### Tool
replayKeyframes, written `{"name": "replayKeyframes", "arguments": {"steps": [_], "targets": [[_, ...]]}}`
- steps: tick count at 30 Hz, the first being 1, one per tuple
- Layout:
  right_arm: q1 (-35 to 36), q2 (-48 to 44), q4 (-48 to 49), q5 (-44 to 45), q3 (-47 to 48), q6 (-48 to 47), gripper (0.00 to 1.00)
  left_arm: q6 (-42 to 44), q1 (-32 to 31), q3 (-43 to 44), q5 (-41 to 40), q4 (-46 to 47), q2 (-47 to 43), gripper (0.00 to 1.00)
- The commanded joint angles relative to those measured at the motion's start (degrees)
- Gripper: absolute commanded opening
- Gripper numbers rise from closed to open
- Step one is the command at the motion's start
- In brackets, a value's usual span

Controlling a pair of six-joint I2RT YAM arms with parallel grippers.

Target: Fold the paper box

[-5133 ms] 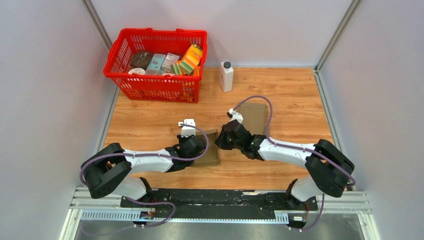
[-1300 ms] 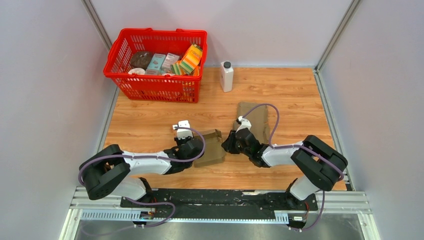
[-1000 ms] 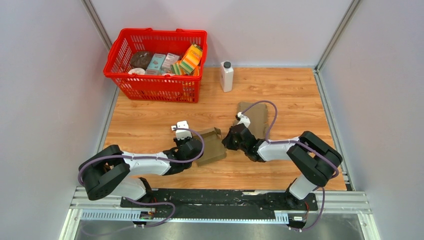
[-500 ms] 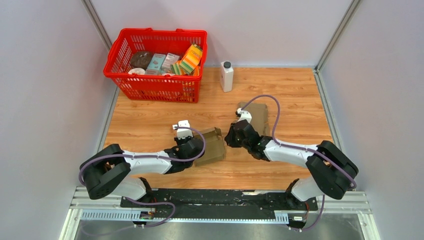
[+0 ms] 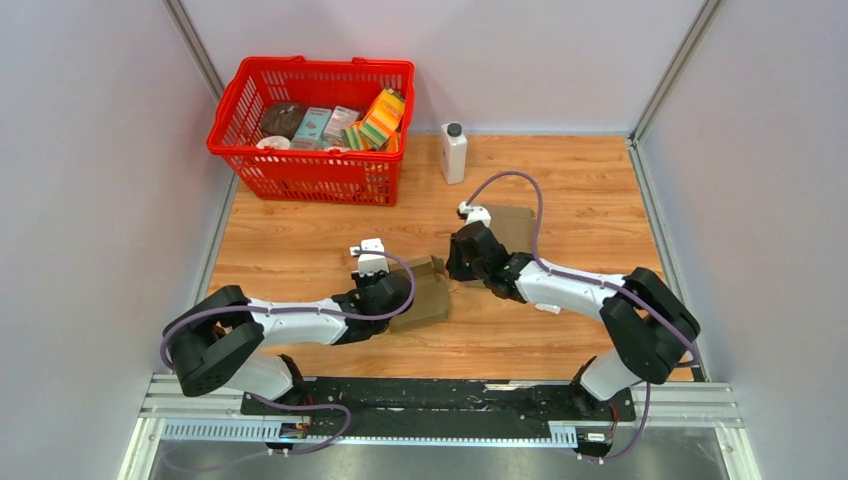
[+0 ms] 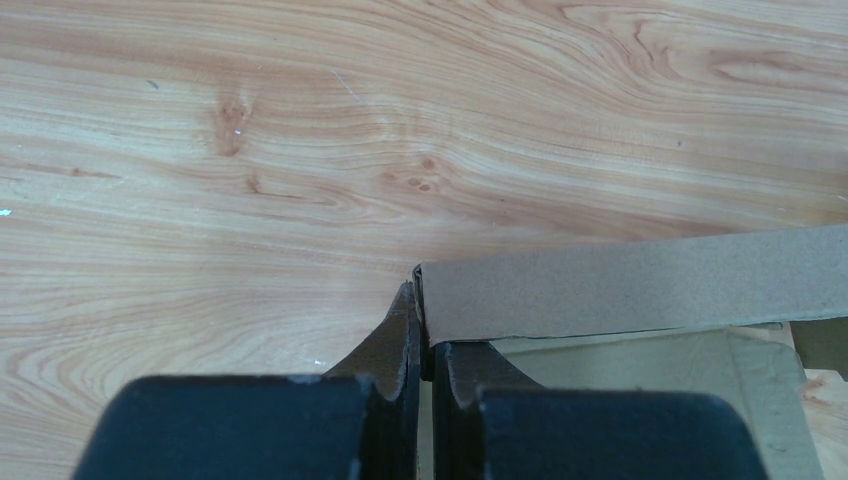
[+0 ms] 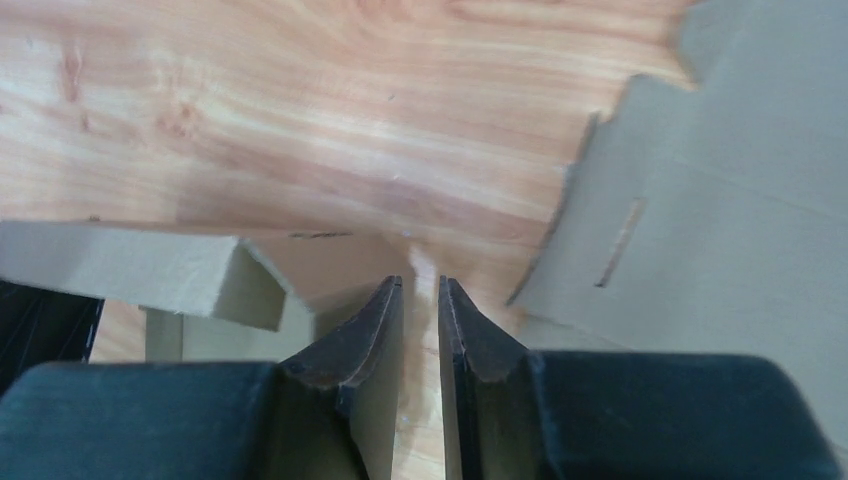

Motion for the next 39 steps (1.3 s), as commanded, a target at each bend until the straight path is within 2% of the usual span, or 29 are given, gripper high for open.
{"name": "replayKeyframes", "arguments": {"steps": [1,4,9,14,18,21,23,25,27,30,31,34,37,39], "targets": [[4.19,2.44,2.12,-3.66,3.74,-2.9,0.22,0.92,-0.38,1.08,3.48,-4.99,1.84,0.0],[5.69,2.1,5.0,-8.3,3.14,0.86,0.22,1.01,-0.38,1.34,3.48,-4.81,2.19,0.0],[6.13,0.86,8.81,-9.82,1.64,4.48,0.22,1.71,-0.38,1.87,4.09,-4.46,2.8,0.0],[6.22,-0.19,3.8,-3.32,0.33,-1.99,0.23,2.15,-0.38,1.7,4.44,-4.55,2.28,0.0],[6.13,-2.56,0.81,-2.09,-1.69,-7.63,0.25,4.44,-0.38,-0.93,7.07,-1.04,0.09,0.0],[6.13,-5.1,2.04,-5.41,-3.36,-8.7,0.26,4.78,-0.2,-1.12,9.18,-1.74,-1.32,0.0],[6.13,-6.34,-1.29,-5.25,-2.85,-8.0,0.27,4.44,-0.2,-1.03,9.98,-3.14,-1.76,0.0],[6.05,-8.1,-5.76,-5.07,-2.4,-7.03,0.29,4.79,0.59,-1.55,12.69,-2.97,-3.08,0.0],[6.05,-10.81,-7.8,-4.55,-3.28,-6.42,0.42,5.58,1.64,-1.73,16.2,-3.58,-4.92,0.0],[5.52,-15.55,-8.69,-8.3,-6.52,-4.05,0.5,5.67,4.63,-3.21,21.56,-4.2,-8.16,0.0],[5.43,-16.79,-6.07,-13.46,-7.75,-3.35,0.51,5.84,5.68,-3.66,22.45,-3.5,-9.22,0.0],[5.34,-21.02,2.26,-19.63,-13.81,1.57,0.57,5.84,5.95,-4.89,23.78,-4.11,-13.18,0.0],[5.52,-20.94,8.87,-21.94,-16.38,4.13,0.61,4.97,5.95,-5.33,24.39,-5.25,-16.17,0.0],[5.43,-19.71,9.24,-21.07,-16.2,4.39,0.61,4.18,5.95,-6.03,24.48,-5.51,-18.36,0.0]]}}
